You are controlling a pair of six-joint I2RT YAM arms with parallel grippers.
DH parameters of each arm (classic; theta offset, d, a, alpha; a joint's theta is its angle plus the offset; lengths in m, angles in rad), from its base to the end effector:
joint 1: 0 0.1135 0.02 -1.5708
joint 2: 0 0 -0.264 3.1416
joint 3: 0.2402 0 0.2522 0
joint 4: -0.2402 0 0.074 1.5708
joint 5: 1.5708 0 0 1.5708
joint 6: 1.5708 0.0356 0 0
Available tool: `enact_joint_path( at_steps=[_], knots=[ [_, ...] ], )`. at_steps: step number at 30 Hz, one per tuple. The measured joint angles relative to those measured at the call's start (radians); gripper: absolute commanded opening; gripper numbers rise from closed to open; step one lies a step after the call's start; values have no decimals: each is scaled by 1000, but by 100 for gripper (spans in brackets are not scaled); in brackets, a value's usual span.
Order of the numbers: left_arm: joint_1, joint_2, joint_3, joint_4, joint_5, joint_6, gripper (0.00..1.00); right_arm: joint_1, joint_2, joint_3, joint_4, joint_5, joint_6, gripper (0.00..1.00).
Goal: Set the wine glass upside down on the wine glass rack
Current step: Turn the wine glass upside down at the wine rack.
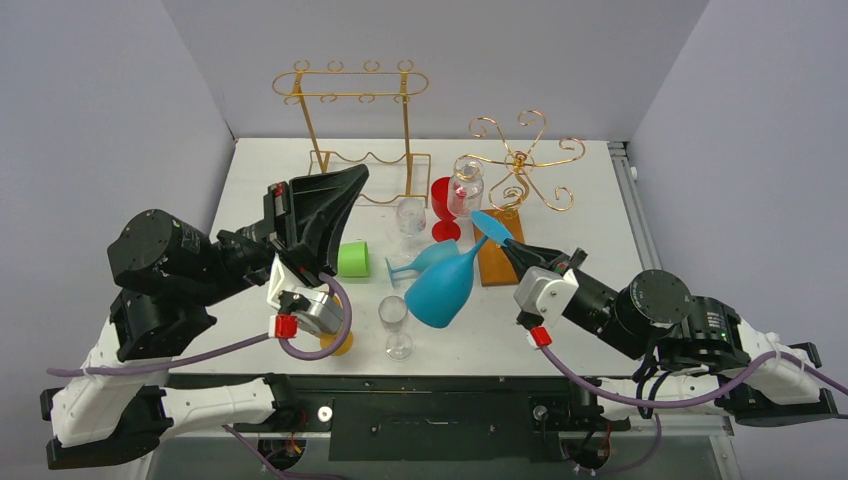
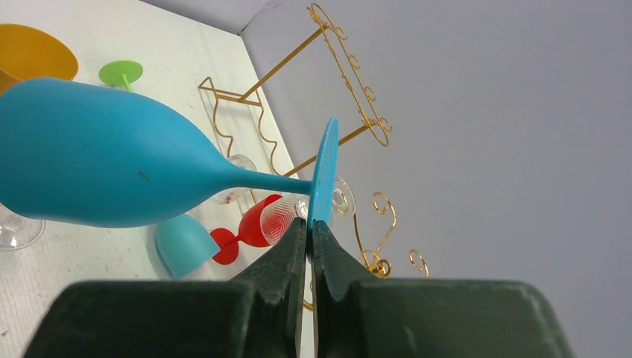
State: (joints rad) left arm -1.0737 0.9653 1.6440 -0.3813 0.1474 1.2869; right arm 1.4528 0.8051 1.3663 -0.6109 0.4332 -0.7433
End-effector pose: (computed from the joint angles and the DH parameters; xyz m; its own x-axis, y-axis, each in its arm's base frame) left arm 0.0560 -0.1143 0.5631 0.9381 0.2622 -0.2265 0.1281 0.3448 0.9299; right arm 0.0288 0.1161 0.4797 0.5722 -0.3904 -0.7212 -0.6312 0.3518 -0.6912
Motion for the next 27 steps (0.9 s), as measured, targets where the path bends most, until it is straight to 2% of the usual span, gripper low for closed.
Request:
enact_joint_path(
  at_steps=[9,10,11,12,15,18,19,27],
  knots=[
    [0,8,24,-42,23,-35,0,0,-4,0,0,7,12,0],
    [0,8,24,-45,25,-35,10,0,-4,0,-1,7,15,0],
    [0,8,24,-49,26,-35,43,0,-4,0,-1,7,17,0],
    [0,8,24,-54,29,-34,61,0,-4,0,-1,7,19,0],
    [0,8,24,-76,40,-35,69,0,-3,0,-4,7,22,0],
    [0,8,24,-124,56,-48,84,0,2,4,-11,2,23,0],
    [0,8,24,-143,63,-52,85,0,6,10,-17,-3,23,0],
    [-5,41,34,-311,141,-100,85,0,104,97,-58,-64,23,0]
  ],
)
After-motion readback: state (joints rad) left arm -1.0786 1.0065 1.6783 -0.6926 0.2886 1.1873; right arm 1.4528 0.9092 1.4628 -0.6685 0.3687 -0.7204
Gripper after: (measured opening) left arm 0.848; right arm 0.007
